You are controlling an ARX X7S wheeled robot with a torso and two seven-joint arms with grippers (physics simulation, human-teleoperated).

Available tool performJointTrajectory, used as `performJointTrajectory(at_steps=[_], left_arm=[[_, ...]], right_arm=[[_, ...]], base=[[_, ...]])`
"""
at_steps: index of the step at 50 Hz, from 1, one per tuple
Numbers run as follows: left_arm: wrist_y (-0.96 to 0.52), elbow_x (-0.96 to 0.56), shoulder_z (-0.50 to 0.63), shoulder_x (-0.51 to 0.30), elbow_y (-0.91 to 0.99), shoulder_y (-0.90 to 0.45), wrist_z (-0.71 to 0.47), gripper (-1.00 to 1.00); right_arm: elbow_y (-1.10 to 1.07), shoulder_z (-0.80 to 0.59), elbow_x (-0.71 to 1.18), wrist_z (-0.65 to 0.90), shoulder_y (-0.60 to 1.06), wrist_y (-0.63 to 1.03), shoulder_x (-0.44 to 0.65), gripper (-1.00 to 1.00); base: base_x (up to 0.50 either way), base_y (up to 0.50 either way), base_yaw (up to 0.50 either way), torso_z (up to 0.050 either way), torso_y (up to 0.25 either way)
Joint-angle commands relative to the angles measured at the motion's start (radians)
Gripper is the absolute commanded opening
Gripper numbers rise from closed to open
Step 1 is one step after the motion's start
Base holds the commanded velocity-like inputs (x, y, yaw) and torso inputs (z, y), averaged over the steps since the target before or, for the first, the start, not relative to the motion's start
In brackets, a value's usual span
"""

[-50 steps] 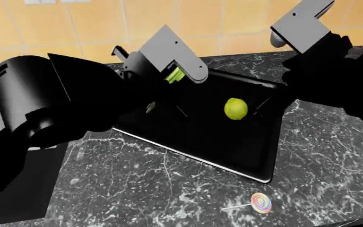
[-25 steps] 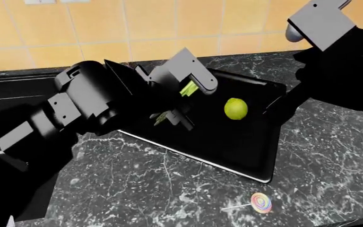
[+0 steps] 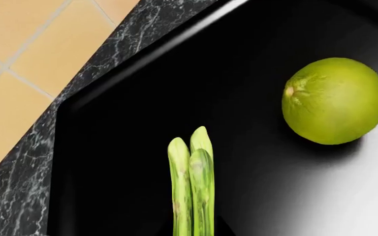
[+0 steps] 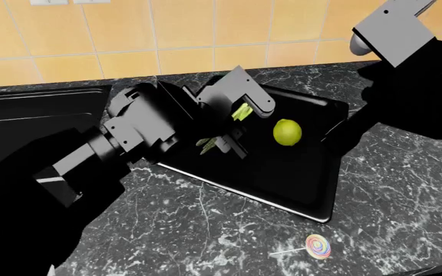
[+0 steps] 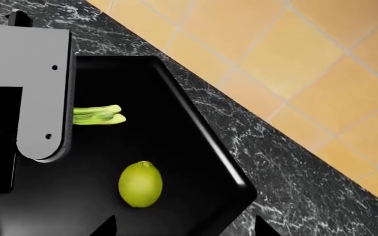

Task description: Pick up the fruits and vegetables and place them in the sink. Turn on the sink faucet to wash them. Then turn the sink off and put them in the tray.

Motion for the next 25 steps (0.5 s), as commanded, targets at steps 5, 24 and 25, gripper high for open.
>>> performJointTrajectory(at_steps=[5, 24, 25], left_arm=[[0.136, -0.047, 0.130, 0.095, -0.233, -0.012, 0.056, -1.00], [0.179, -0.186, 0.273, 0.095, -0.267, -0.047, 0.037, 1.00], [0.177, -0.187, 0.273, 0.095, -0.266, -0.050, 0.037, 1.00]], right_arm=[[-0.018, -0.003, 0.001, -0.006, -0.022, -0.020, 0.033, 1.00], [-0.006, -0.017, -0.032, -0.035, -0.021, -0.036, 0.024, 1.00], [-0.006, -0.018, -0.034, -0.036, -0.021, -0.038, 0.023, 1.00]], base=[[0.00, 0.00, 0.00, 0.000, 0.000], [0.00, 0.00, 0.00, 0.000, 0.000], [0.00, 0.00, 0.00, 0.000, 0.000]])
